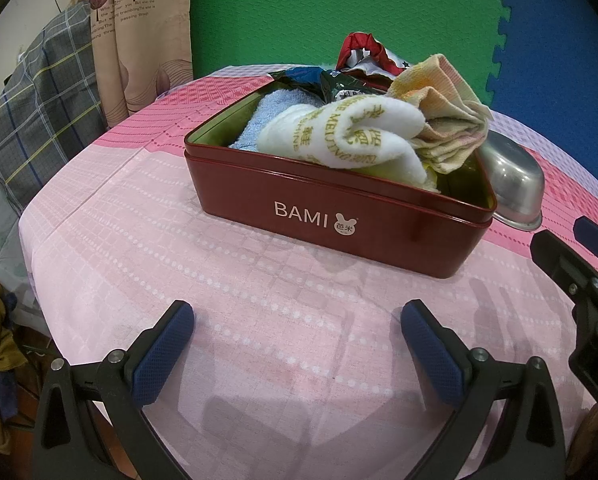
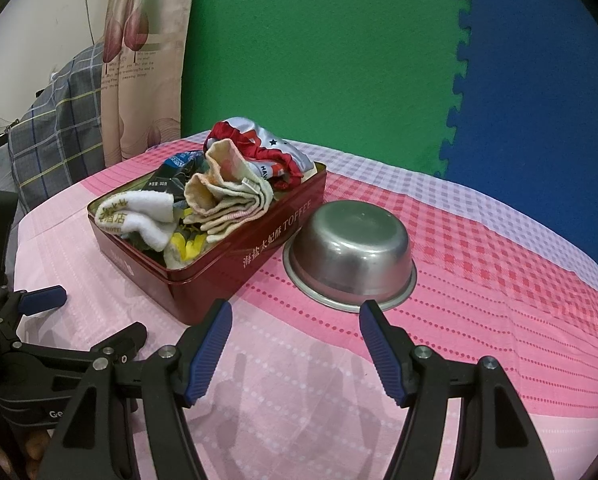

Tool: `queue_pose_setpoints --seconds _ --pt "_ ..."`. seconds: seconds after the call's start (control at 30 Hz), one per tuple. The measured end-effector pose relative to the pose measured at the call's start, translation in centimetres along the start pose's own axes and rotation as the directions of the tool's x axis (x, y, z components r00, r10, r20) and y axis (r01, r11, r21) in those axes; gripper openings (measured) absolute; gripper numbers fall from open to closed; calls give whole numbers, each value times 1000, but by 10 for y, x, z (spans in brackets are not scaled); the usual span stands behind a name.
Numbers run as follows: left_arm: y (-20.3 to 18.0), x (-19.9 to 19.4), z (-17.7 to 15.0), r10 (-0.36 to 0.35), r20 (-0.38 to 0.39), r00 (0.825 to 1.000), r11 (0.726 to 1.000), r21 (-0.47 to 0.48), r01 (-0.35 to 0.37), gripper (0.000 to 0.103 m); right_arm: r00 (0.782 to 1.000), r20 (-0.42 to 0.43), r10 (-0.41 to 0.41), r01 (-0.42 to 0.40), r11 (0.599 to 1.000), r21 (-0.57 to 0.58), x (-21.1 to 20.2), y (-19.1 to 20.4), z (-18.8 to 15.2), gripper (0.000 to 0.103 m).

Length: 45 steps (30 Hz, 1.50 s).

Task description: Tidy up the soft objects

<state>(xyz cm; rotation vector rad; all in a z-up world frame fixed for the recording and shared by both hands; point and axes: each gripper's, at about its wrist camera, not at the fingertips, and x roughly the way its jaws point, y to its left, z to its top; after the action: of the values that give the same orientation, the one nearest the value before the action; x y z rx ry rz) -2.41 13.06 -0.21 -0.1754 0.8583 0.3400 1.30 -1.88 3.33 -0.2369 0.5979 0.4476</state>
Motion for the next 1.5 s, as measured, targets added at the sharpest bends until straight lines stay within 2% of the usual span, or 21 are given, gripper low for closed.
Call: queue_pose_setpoints --seconds 1.5 --pt "0 0 0 0 -2 1000 1000 0 0 103 1000 -9 3 -3 1000 -6 1 1 -1 68"
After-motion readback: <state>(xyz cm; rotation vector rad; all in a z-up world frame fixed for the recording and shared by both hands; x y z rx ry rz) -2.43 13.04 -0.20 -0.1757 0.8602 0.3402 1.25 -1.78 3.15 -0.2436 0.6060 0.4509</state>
